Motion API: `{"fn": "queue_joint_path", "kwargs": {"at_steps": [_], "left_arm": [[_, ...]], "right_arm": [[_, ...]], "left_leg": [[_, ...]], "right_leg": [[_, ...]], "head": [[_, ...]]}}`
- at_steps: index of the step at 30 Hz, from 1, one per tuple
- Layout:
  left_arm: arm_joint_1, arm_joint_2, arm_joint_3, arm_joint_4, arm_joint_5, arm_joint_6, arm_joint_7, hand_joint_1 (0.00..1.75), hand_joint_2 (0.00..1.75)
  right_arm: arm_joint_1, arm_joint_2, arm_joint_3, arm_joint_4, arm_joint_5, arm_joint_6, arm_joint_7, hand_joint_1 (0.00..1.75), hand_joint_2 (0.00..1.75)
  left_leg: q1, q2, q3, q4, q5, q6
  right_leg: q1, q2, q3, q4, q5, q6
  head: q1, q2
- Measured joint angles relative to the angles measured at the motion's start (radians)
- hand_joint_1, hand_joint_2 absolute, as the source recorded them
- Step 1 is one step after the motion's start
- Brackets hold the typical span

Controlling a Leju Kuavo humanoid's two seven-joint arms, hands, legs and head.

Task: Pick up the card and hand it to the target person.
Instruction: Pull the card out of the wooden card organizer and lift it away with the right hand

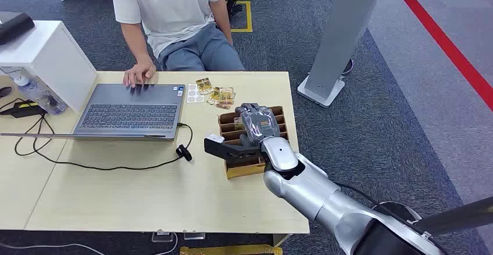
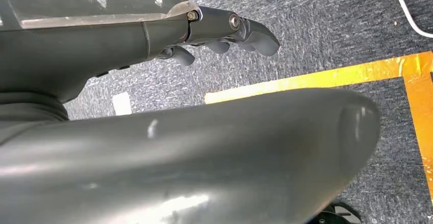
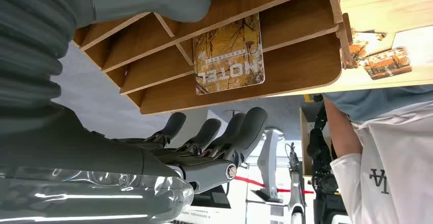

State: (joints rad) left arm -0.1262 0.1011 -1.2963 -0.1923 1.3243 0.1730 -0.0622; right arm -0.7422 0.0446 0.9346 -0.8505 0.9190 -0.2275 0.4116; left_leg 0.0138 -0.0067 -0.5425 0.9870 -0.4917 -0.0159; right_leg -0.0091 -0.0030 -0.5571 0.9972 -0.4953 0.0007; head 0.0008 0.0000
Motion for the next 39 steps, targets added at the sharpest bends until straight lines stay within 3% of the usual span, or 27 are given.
{"fn": "queue_joint_path", "kwargs": {"at_steps": [11,17,22,26,30,39], "left_arm": [[0.000,0.000,-0.001,0.000,0.001,-0.001,-0.001,0.00,0.00],[0.000,0.000,-0.001,0.000,0.000,-0.001,-0.001,0.00,0.00],[0.000,0.000,-0.001,0.000,0.000,-0.001,-0.001,0.00,0.00],[0.000,0.000,-0.001,0.000,-0.002,-0.002,-0.001,0.00,0.00],[-0.001,0.000,-0.002,0.000,-0.003,-0.002,-0.001,0.00,0.00],[-0.001,0.000,-0.007,0.000,-0.004,-0.002,0.000,0.00,0.00]], "right_arm": [[-0.001,0.000,0.002,0.006,-0.013,0.002,0.000,0.84,1.75],[-0.005,0.000,0.002,0.009,-0.016,-0.001,-0.001,0.84,1.75],[-0.005,0.000,0.002,0.010,-0.018,-0.001,-0.001,0.70,1.75],[-0.005,-0.001,0.002,0.013,-0.019,-0.001,-0.001,0.77,1.75],[-0.005,-0.001,0.002,0.018,-0.023,0.000,-0.001,0.65,1.75],[-0.004,-0.002,0.002,0.030,-0.037,0.003,0.000,0.67,1.75]], "left_leg": [[0.000,0.000,0.000,0.000,0.000,0.000],[0.000,0.000,0.001,0.000,0.000,0.000],[0.000,0.000,0.001,0.000,0.000,0.000],[0.000,0.000,0.001,0.000,0.000,0.000],[0.000,0.000,0.001,0.000,0.000,0.000],[0.000,0.000,0.001,0.000,0.000,0.000]], "right_leg": [[0.000,0.000,0.000,0.000,0.000,0.000],[0.000,0.000,0.000,0.000,0.000,0.000],[0.000,0.000,0.001,0.000,0.000,0.000],[0.000,0.000,0.000,0.000,0.000,0.000],[0.000,0.000,0.000,0.000,0.000,0.000],[0.000,0.000,0.000,0.000,0.000,0.000]], "head": [[0.000,0.000],[0.000,0.000],[0.000,0.000],[0.000,0.000],[0.000,0.000],[0.000,0.000]]}}
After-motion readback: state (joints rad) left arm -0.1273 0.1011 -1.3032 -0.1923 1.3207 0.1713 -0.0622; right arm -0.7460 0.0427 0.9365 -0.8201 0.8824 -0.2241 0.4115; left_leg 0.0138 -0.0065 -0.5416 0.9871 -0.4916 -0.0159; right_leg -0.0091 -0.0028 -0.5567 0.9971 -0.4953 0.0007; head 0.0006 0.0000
